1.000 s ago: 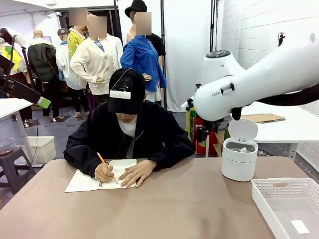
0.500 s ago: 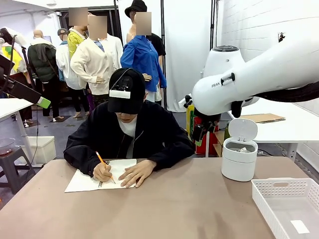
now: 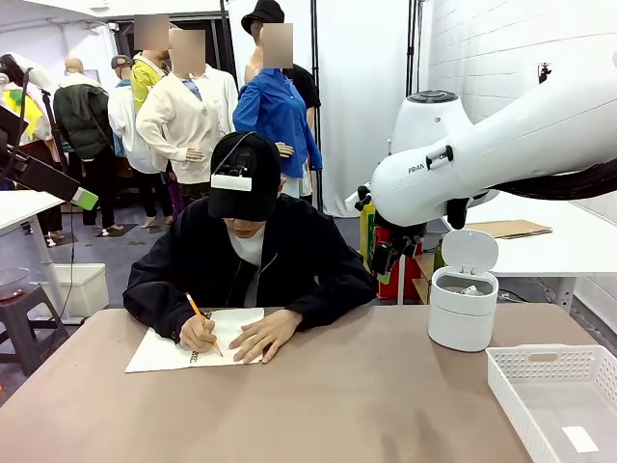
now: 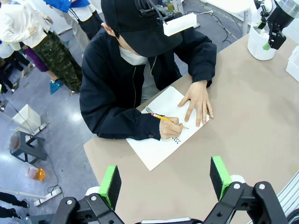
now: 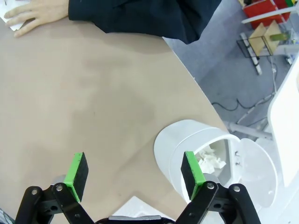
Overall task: Sort the paper based on its condition.
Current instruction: If a person hands you a paper, place it in the Organizing basket , and if it's crumpled, put it in the Trash can.
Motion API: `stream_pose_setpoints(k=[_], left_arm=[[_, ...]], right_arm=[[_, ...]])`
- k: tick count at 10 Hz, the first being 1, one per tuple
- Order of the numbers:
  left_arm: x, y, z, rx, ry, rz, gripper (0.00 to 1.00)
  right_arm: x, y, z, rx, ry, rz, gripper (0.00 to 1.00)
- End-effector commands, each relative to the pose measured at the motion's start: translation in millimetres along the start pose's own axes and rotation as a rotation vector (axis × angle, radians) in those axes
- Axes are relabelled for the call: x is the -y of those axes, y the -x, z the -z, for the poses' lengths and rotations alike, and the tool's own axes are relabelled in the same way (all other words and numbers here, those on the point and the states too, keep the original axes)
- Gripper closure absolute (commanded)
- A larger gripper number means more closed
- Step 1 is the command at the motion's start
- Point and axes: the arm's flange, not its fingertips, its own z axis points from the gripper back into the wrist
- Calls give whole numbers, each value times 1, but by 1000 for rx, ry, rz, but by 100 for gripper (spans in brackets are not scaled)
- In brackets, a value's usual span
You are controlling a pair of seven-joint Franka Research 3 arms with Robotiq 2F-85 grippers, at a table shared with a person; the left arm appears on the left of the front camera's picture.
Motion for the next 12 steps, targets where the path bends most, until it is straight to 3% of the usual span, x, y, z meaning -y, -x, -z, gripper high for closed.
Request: stream_pose_setpoints(k=[1, 5, 8, 12], left_arm=[[0, 2, -1, -5, 5, -3, 0], [0, 2, -1, -5, 5, -3, 0], [0, 2, -1, -5, 5, -3, 0], [0, 2, -1, -5, 5, -3, 0]], right_arm=[[0, -4, 1, -3, 16, 12, 0], [0, 0, 0, 0, 0, 1, 0], [-52, 11, -38, 157, -91, -116, 0], [-99, 7, -87, 276, -49, -159, 0]])
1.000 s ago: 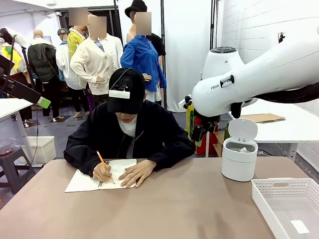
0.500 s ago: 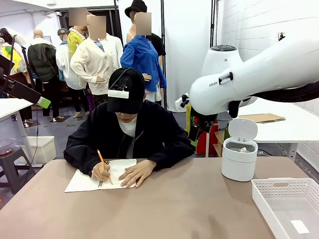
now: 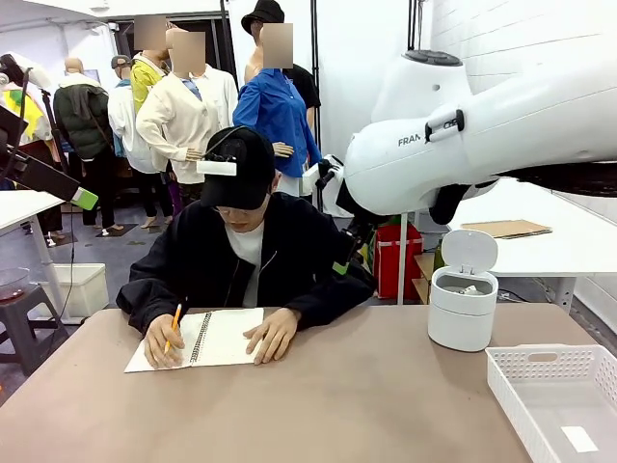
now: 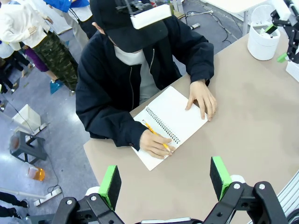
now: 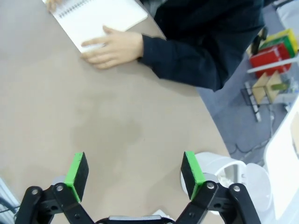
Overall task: Sort the paper based on its condition.
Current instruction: If a person hands you a paper, place it in the Organizing basket , and if it's crumpled, put it in the Trash can.
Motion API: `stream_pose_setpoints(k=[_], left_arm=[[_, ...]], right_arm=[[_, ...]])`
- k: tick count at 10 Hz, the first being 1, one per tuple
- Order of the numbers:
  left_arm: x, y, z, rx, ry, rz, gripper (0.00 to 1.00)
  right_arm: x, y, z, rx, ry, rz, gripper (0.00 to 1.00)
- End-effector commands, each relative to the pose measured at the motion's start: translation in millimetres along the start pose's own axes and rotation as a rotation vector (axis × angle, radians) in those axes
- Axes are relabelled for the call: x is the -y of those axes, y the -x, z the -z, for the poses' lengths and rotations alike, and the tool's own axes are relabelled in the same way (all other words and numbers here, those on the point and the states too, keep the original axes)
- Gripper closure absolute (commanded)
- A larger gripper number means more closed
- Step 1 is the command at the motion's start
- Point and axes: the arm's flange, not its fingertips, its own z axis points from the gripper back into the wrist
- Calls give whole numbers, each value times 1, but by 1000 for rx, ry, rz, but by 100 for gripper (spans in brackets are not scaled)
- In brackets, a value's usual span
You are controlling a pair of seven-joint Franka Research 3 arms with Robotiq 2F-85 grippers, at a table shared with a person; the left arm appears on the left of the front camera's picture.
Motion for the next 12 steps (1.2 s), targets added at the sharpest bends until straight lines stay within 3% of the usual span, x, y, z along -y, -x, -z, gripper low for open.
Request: stream_pose_setpoints(k=[1, 3, 7, 12], left_arm=[[0, 2, -1, -5, 5, -2, 0], [0, 2, -1, -5, 5, -2, 0], [0, 2, -1, -5, 5, -2, 0], [0, 2, -1, -5, 5, -2, 0]], right_arm=[[-10, 9, -14, 93, -13, -9, 0], [-12, -1, -39, 165, -31, 30, 0], [21, -18, -90, 222, -123, 122, 0], [43, -35, -128, 215, -91, 211, 0]])
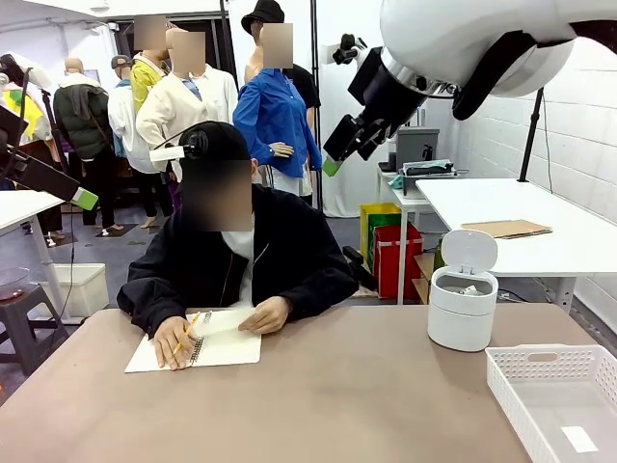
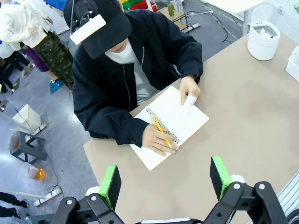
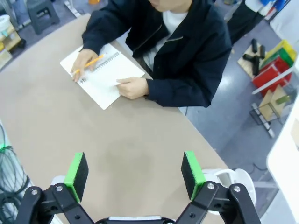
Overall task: Sort the paper based on its condition.
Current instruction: If a person hands you a paper, place it in the Organizing basket , and if it's crumpled, put it in the Trash can.
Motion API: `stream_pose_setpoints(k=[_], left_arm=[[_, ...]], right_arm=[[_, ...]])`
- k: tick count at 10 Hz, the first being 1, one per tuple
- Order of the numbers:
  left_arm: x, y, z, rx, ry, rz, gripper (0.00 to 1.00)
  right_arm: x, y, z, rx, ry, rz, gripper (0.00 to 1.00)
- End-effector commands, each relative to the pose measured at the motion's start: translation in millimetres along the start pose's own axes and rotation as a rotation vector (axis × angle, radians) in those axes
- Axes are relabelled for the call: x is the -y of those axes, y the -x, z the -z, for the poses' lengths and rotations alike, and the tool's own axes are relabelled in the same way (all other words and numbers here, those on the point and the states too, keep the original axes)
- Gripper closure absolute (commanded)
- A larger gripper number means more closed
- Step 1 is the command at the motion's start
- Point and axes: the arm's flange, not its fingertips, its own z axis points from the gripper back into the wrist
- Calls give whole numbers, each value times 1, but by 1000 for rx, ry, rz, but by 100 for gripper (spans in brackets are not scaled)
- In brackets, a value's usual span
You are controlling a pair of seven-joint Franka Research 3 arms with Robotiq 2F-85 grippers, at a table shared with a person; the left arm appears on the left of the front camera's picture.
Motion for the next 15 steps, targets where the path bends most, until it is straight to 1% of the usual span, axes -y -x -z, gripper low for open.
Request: stream_pose_setpoints(k=[1, 2, 3, 15], left_arm=[[0, 2, -1, -5, 5, -2, 0], [0, 2, -1, -5, 5, -2, 0], [0, 2, -1, -5, 5, -2, 0], [0, 2, -1, -5, 5, -2, 0]], right_arm=[[9, -8, -1, -23, -37, 42, 0], [16, -2, 6, -52, -39, 42, 0], [3, -2, -2, -8, -5, 9, 0], [3, -2, -2, -8, -5, 9, 0]])
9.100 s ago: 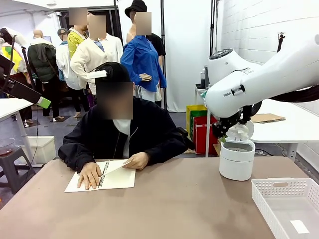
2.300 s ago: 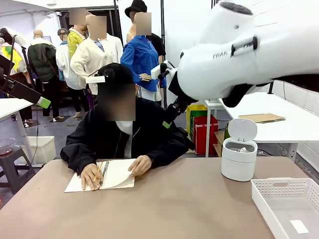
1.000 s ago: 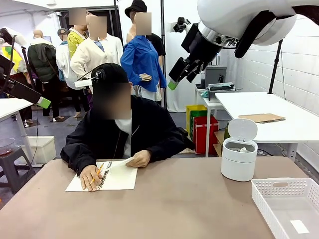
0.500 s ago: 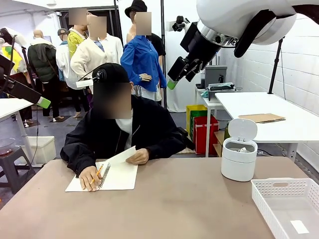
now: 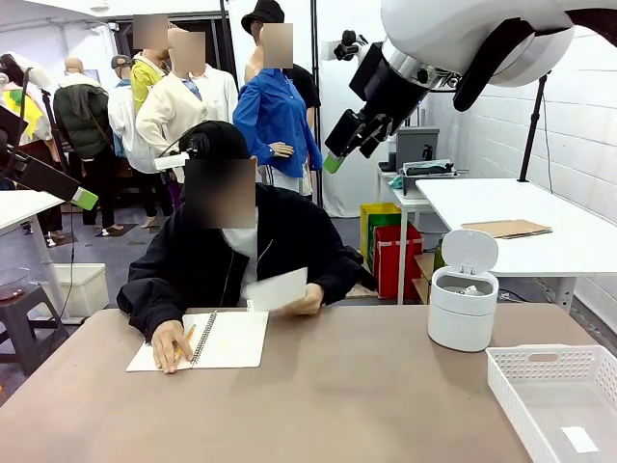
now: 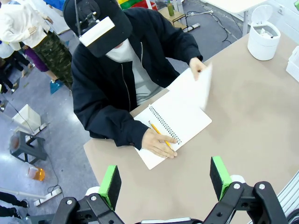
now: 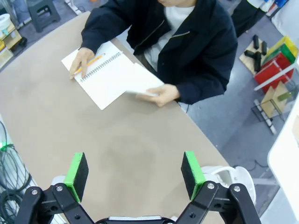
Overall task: Sort the paper based on its condition.
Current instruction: If a person hands you a paper, place it in the Organizing basket , and if it's crumpled, put it in the Trash can.
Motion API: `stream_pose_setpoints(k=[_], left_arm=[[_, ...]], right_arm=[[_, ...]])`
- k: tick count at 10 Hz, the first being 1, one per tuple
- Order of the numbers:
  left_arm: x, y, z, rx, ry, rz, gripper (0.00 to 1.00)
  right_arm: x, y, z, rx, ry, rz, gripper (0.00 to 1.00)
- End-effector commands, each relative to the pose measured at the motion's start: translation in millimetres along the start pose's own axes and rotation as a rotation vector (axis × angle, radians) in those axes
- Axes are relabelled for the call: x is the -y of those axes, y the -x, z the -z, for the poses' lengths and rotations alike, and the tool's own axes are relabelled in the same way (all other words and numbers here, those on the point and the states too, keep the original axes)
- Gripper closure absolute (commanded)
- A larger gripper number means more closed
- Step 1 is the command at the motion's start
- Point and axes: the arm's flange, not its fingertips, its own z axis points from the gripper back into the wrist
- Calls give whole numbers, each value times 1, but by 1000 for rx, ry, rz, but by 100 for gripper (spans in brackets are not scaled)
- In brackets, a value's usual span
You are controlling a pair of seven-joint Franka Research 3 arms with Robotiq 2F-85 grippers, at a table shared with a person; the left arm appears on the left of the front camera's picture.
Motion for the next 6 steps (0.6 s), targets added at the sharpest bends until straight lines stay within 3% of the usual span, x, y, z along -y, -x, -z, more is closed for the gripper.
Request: stream_pose_setpoints(k=[1, 6], left_arm=[[0, 2, -1, -5, 5, -2, 0], [0, 2, -1, -5, 5, -2, 0]], right_arm=[[0, 1, 0, 12, 2, 1, 0], [0, 1, 0, 12, 2, 1, 0]])
